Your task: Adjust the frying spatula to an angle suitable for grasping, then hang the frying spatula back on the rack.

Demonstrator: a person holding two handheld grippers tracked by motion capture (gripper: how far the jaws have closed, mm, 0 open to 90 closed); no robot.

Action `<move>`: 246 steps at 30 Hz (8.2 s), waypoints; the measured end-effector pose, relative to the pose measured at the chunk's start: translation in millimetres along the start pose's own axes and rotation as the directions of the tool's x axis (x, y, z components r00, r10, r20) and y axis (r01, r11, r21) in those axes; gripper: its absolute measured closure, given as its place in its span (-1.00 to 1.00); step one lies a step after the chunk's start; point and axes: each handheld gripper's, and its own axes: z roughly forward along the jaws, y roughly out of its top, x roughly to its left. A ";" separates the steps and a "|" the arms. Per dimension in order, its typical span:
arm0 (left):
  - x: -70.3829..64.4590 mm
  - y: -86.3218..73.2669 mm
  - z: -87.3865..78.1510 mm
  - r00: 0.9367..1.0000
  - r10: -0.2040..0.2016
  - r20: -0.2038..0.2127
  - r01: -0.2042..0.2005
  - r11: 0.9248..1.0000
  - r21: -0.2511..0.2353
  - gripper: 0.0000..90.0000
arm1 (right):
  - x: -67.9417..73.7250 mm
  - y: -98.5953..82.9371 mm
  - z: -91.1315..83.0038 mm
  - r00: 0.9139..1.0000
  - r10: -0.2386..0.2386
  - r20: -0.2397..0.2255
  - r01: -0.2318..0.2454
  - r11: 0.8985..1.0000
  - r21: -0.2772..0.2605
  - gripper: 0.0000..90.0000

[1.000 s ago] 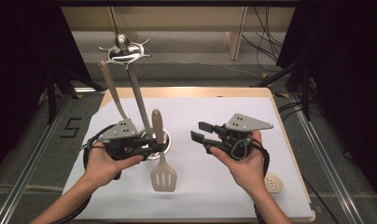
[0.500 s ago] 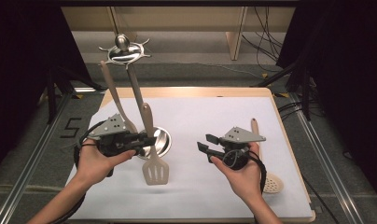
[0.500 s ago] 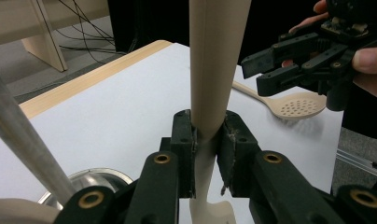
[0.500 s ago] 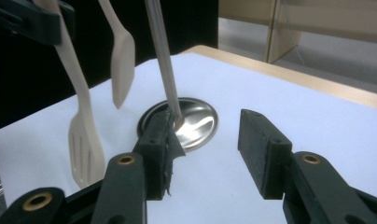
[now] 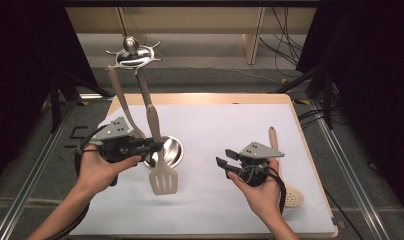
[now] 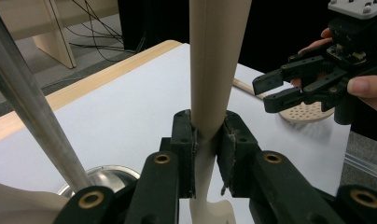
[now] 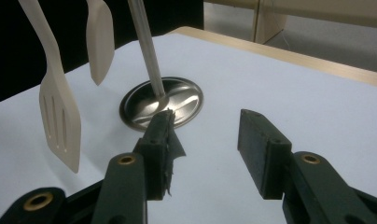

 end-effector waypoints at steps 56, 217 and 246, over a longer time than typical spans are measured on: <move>22.9 27.9 -15.6 0.998 -0.017 -0.053 0.016 1.000 -0.016 0.70 | -11.5 -7.4 7.9 1.000 0.009 -0.018 -0.009 1.000 0.030 0.23; 51.1 -43.4 -48.7 0.968 -0.052 -0.246 -0.023 0.956 -0.292 0.08 | -110.6 -24.7 -50.0 0.909 0.220 0.353 -0.305 0.930 0.204 0.24; 46.1 -37.8 -46.6 0.974 -0.055 -0.222 -0.014 0.954 -0.298 0.10 | -149.0 -38.4 1.5 0.809 0.225 0.543 -0.550 0.614 0.566 0.43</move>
